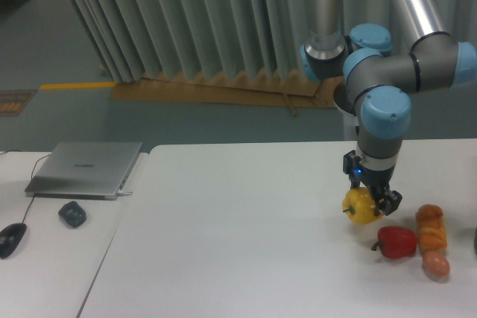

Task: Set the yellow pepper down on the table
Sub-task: 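Lower the yellow pepper onto the table beside the red pepper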

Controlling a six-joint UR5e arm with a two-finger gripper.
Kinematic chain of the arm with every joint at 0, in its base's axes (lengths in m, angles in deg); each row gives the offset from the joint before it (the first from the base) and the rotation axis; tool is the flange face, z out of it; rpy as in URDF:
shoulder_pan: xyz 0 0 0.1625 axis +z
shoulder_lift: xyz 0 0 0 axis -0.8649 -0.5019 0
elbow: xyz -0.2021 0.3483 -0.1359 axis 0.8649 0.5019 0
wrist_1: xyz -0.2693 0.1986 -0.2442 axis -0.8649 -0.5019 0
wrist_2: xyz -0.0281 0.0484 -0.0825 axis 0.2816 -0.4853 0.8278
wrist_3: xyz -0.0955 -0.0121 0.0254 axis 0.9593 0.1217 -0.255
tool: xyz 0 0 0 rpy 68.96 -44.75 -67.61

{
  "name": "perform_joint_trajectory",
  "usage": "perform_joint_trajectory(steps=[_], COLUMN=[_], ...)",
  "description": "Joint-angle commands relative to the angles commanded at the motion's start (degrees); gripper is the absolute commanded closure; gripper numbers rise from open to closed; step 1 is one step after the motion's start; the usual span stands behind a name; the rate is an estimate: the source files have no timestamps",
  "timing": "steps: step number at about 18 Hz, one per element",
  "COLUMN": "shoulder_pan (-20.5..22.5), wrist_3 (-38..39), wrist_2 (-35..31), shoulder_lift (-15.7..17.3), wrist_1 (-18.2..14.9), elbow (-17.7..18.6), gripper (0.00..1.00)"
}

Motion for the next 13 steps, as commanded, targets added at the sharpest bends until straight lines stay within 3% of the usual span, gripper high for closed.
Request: perform_joint_trajectory(steps=[1, 2, 3, 4, 7, 9, 13], shoulder_pan=[0.0, -0.09, -0.96, -1.4, -1.49, -1.58, -1.58], wrist_3=[0.0, -0.09, 0.0, 0.0, 0.0, 0.0, -0.09], wrist_2=[-1.39, -2.37, -3.25, -4.21, -4.75, -4.75, -4.75], shoulder_lift=[0.0, -0.09, -0.17, -0.52, -0.53, -0.53, -0.44], wrist_1=[0.0, 0.0, 0.09, 0.09, 0.09, 0.18, 0.26], elbow=[0.0, 0.0, 0.09, 0.09, 0.18, 0.18, 0.09], gripper=[0.58, 0.43, 0.4, 0.3, 0.22, 0.01, 0.0])
